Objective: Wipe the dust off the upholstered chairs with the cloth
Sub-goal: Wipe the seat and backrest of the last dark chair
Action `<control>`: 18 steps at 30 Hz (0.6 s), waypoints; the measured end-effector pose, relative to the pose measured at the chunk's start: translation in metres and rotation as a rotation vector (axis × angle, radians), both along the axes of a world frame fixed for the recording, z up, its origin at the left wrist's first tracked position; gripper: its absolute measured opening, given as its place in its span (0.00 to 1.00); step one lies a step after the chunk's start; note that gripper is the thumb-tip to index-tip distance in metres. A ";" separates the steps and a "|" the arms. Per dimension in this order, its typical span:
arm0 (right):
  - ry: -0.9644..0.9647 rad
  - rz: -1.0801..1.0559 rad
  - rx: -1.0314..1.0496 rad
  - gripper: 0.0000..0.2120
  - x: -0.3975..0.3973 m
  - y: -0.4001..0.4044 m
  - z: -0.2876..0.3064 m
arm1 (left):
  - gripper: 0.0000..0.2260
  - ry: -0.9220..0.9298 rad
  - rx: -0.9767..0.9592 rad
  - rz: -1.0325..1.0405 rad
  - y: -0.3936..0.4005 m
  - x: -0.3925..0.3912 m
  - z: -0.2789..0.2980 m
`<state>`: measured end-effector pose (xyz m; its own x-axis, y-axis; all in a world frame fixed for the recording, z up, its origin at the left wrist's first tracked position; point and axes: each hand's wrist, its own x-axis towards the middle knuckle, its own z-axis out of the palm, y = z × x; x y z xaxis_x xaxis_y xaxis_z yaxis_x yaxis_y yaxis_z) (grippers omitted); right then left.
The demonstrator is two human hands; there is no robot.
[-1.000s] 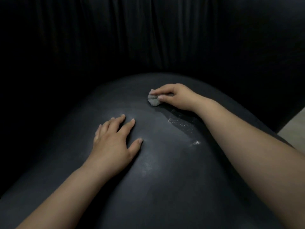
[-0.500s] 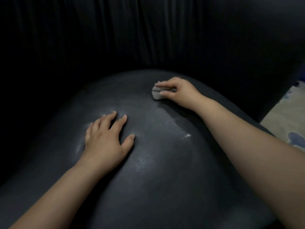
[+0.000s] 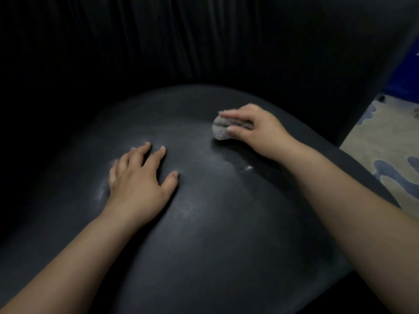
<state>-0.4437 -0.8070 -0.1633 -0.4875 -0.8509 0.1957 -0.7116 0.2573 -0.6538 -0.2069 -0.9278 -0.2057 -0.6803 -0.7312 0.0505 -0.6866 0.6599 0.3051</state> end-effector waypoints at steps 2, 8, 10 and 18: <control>0.096 -0.086 0.132 0.19 -0.003 -0.005 -0.004 | 0.32 0.005 0.002 -0.003 0.000 0.000 0.000; 0.224 -0.174 0.220 0.22 0.039 0.015 -0.017 | 0.31 0.017 -0.017 -0.007 0.002 0.000 -0.001; 0.235 -0.175 0.227 0.24 0.053 0.020 -0.014 | 0.31 0.026 -0.018 -0.010 0.002 -0.001 -0.002; 0.242 -0.063 0.199 0.28 0.102 0.016 -0.022 | 0.30 0.031 -0.034 -0.006 -0.001 0.000 -0.006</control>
